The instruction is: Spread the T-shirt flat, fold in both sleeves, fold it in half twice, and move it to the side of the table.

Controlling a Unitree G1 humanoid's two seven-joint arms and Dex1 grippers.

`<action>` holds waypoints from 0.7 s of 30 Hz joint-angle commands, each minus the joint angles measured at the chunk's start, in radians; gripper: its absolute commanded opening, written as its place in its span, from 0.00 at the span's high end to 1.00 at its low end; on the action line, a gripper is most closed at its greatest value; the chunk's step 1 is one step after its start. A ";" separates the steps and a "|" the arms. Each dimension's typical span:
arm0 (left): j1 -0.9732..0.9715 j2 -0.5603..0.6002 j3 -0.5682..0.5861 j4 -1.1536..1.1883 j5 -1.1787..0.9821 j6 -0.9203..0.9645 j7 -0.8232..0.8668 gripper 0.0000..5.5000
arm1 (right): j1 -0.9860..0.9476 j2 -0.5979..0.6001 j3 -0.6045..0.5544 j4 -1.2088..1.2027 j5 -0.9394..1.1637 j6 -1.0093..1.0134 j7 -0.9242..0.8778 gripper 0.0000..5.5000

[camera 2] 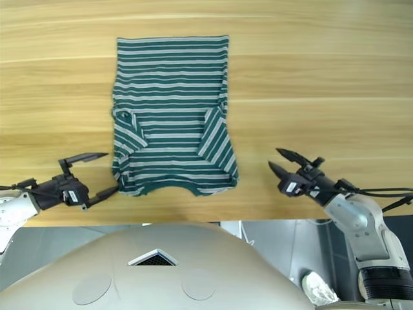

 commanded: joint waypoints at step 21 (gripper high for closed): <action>0.050 0.136 0.151 0.106 0.017 0.053 -0.004 0.12 | -0.009 0.003 0.072 -0.033 -0.063 -0.035 0.008 0.62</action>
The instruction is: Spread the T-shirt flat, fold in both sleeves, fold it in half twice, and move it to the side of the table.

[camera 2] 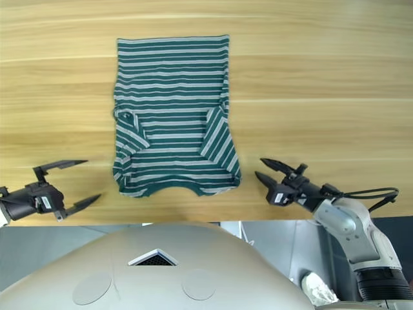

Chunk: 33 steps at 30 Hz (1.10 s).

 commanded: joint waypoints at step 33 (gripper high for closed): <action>-0.341 -0.102 -0.470 0.099 0.247 -0.035 -0.027 0.12 | -0.031 -0.001 0.028 0.024 -0.019 -0.014 -0.013 0.62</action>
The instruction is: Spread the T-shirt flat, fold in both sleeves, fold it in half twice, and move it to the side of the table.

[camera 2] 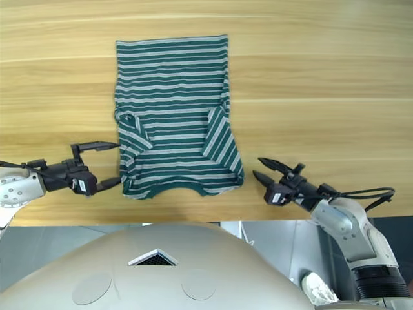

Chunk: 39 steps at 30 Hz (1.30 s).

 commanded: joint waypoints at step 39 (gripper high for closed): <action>0.117 0.001 -0.118 -0.025 0.030 0.049 -0.042 1.00 | -0.167 -0.077 0.094 -0.057 0.065 -0.035 0.168 0.84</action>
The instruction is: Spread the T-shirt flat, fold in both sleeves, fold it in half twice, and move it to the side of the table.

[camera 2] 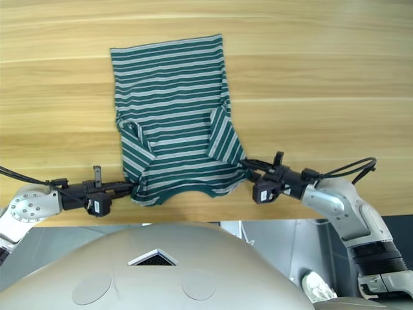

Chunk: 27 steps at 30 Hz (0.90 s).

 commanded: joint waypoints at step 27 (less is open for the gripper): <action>-0.042 -0.311 0.177 -0.067 -0.211 0.150 0.196 1.00 | -0.130 0.217 -0.086 -0.142 0.140 0.197 -0.117 1.00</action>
